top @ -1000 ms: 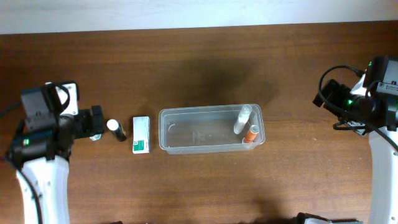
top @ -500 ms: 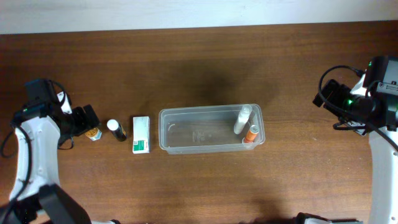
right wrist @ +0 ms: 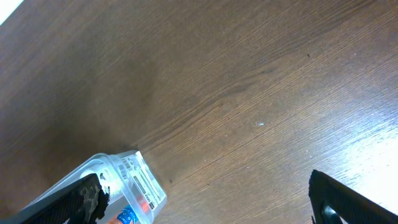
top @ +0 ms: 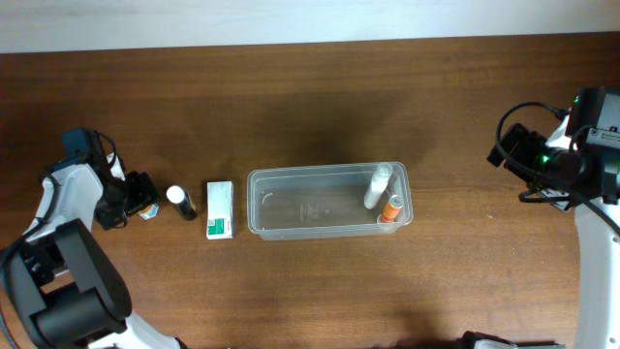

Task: Pack container
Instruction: 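Reach the left gripper to the gold-lidded jar and grasp it, then lift the jar and place it inside the container, then release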

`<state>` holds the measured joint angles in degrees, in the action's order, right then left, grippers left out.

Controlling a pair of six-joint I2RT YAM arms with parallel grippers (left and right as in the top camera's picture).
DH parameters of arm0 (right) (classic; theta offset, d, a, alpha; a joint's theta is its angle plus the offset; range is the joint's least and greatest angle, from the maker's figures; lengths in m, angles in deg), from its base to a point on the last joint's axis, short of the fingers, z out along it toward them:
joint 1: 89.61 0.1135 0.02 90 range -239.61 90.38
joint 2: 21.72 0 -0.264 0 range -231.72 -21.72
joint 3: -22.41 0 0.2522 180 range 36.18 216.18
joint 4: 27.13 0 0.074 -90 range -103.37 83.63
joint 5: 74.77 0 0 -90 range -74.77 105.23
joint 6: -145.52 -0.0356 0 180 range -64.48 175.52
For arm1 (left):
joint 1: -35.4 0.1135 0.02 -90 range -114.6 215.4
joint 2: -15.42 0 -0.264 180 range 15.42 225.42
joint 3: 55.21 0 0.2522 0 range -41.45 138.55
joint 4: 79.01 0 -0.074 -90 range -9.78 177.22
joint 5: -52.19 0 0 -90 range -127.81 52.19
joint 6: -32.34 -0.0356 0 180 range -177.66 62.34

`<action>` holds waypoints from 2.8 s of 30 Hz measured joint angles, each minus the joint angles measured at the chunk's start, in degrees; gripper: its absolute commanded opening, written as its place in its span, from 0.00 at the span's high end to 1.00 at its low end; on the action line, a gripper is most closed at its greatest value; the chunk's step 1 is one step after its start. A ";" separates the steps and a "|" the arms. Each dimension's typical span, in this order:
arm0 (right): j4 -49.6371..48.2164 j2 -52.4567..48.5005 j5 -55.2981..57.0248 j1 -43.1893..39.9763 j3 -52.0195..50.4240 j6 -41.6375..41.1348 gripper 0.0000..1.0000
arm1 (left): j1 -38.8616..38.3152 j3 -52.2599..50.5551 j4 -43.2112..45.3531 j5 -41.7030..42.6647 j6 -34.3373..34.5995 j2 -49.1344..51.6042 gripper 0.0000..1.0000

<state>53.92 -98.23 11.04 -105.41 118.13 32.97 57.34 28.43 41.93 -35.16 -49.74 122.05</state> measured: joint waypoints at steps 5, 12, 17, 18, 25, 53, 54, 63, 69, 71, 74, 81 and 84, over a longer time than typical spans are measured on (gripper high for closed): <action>0.00 0.00 0.00 0.00 0.00 0.04 0.02 | 0.00 0.00 0.81 0.02 0.22 0.00 0.43; 0.00 0.00 -0.02 0.00 0.00 0.00 0.02 | 0.00 0.00 -0.39 0.00 0.09 0.00 0.32; 0.00 0.00 0.00 0.00 0.00 0.02 0.02 | 0.00 0.00 -0.42 0.02 0.07 0.00 0.43; 0.00 0.00 -0.02 0.00 0.00 0.02 0.02 | 0.00 0.00 -0.42 0.00 -0.02 0.00 0.44; 0.00 0.00 0.00 0.00 0.00 0.00 0.02 | 0.00 0.00 -1.18 0.44 0.07 0.00 0.43; 0.00 -0.07 0.00 0.00 0.00 0.04 0.02 | -0.46 24.65 -23.21 1.29 -2.54 -0.07 0.73; -0.02 -0.07 0.00 0.00 0.00 0.02 0.02 | -0.90 27.50 -24.61 1.55 -2.75 -0.72 0.73; 0.02 -0.07 -0.02 0.00 0.00 0.04 0.01 | -21.07 37.88 -26.97 4.00 -3.85 -10.19 0.73; 0.02 -0.07 -0.02 0.00 0.00 0.00 0.02 | -39.10 35.21 -23.04 4.68 -3.80 -8.50 0.74; 0.02 -0.07 0.00 0.00 0.00 0.02 0.02 | -43.39 33.14 -21.03 4.92 -3.80 -7.04 0.74; 0.00 -0.07 -0.02 0.00 0.00 0.02 0.02 | -48.06 29.70 -18.73 5.09 -3.78 -3.96 0.74; 0.00 -0.07 0.00 0.00 0.00 0.07 0.02 | -54.34 26.47 -15.78 5.07 -3.39 5.81 0.74; 0.00 -0.07 0.00 0.00 0.00 0.02 0.01 | -56.02 26.34 -13.57 5.11 -3.34 8.83 0.74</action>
<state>53.92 -98.29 11.04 -105.41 118.13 33.00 1.32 54.77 28.35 -30.04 -53.08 130.88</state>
